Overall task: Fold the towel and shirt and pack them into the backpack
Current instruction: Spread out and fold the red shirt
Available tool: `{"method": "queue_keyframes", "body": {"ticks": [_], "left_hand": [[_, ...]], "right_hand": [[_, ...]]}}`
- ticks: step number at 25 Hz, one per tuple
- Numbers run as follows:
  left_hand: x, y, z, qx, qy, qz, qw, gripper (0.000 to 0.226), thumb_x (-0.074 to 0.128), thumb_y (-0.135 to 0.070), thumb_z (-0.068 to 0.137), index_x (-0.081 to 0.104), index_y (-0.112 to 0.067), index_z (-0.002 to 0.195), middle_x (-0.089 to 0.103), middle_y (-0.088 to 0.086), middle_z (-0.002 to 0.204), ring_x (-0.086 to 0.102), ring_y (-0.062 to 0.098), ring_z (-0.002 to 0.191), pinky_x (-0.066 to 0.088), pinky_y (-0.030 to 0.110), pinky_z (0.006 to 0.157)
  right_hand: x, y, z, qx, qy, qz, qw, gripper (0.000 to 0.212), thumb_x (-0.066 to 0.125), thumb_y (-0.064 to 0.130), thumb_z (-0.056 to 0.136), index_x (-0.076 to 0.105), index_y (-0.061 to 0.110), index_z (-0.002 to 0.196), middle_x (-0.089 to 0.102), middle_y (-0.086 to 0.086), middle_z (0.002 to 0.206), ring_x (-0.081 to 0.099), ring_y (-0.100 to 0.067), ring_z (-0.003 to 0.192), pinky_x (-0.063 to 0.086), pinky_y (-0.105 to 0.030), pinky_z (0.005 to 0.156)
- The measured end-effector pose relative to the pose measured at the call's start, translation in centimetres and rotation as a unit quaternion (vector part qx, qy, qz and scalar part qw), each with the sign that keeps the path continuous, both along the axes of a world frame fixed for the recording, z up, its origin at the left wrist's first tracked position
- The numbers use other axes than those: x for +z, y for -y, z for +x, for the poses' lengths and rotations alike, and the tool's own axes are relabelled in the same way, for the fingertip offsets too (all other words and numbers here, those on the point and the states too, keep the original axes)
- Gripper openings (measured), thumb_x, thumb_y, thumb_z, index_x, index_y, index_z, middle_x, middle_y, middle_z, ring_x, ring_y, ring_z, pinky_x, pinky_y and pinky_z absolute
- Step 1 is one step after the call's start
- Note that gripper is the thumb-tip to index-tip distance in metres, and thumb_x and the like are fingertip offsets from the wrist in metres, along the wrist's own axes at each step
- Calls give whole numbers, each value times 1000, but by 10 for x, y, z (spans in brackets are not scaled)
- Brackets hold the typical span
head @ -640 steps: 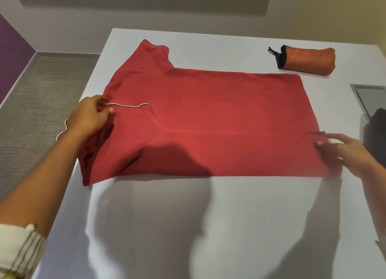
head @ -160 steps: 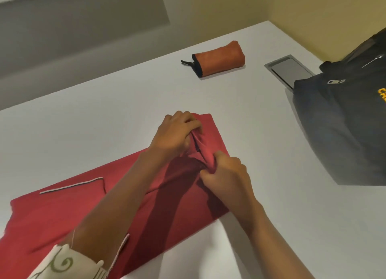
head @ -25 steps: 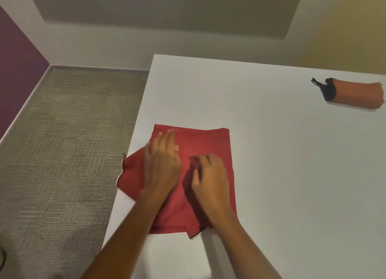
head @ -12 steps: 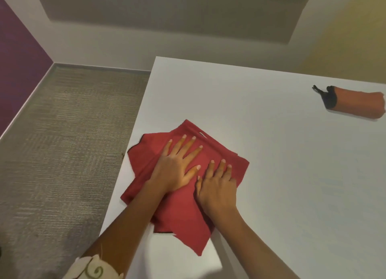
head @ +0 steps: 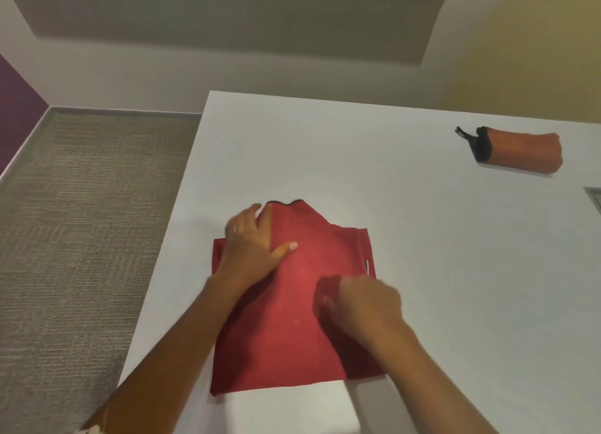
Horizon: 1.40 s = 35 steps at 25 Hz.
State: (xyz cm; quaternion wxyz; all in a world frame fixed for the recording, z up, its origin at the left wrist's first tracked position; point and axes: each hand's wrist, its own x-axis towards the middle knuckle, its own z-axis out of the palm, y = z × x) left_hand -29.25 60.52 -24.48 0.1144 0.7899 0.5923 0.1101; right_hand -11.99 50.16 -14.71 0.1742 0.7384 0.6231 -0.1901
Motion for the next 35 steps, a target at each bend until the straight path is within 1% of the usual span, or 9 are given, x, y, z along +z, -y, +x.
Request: {"method": "queue_keyframes", "body": {"ticks": [4,9,16,20,23,26,28,31,35], "left_hand": [[24,-28,-26,32,-72,-149,986,85,58,-78,71,47,-20,133,52,2,131,44,24,125,29,46,105],[38,-46,-21,46,-161,-293,941,61,69,-73,68,56,-21,97,60,-6,97,55,20,102,25,46,102],[69,-56,-25,22,56,-427,902,26,81,-29,76,75,-17,99,75,0,95,70,18,91,53,31,89],[110,-70,-21,-10,167,-342,925,22,79,-23,79,74,-25,101,75,-8,93,71,8,85,52,29,89],[147,-89,-20,-35,200,-202,958,42,76,-49,65,73,-33,103,75,-10,95,70,15,93,51,42,97],[170,-92,-15,-105,139,82,981,24,70,-40,75,72,-30,97,61,-10,77,61,24,83,40,41,93],[168,-79,-11,-129,67,239,960,23,70,-20,82,74,-23,104,52,-4,80,51,26,84,32,37,85],[118,-55,-8,-146,3,295,944,35,67,-20,89,68,-35,120,52,3,85,46,26,83,38,39,84],[22,-18,-9,-231,-66,278,930,32,54,-20,92,70,-36,116,53,4,81,54,24,72,46,43,84]], "right_hand": [[-16,-53,43,-23,1,107,994,45,56,43,90,52,13,124,53,-9,126,45,-30,120,40,-39,84],[-39,-114,65,-48,-142,-35,988,48,73,43,79,58,15,115,59,-5,118,52,-27,116,40,-41,98],[-38,-127,94,-72,-337,-74,936,17,76,20,76,75,9,89,72,-1,89,66,-19,86,51,-31,84],[-3,-140,115,-54,-375,20,925,22,76,20,78,70,1,86,71,-12,83,63,-21,75,51,-36,78],[43,-153,123,-5,-371,155,916,14,75,18,80,66,7,82,65,-7,74,59,-22,70,50,-36,71],[78,-155,133,83,-335,343,874,8,71,11,80,63,8,81,53,-1,68,45,-18,71,35,-30,64],[76,-144,140,148,-268,449,840,8,65,10,77,62,13,83,52,4,72,41,-20,78,33,-31,67],[30,-120,147,177,-150,497,836,19,58,9,72,60,16,90,54,0,81,43,-26,81,34,-35,68],[-74,-67,145,222,-41,407,885,25,69,16,72,53,18,92,58,-8,90,50,-31,82,36,-37,67]]}}
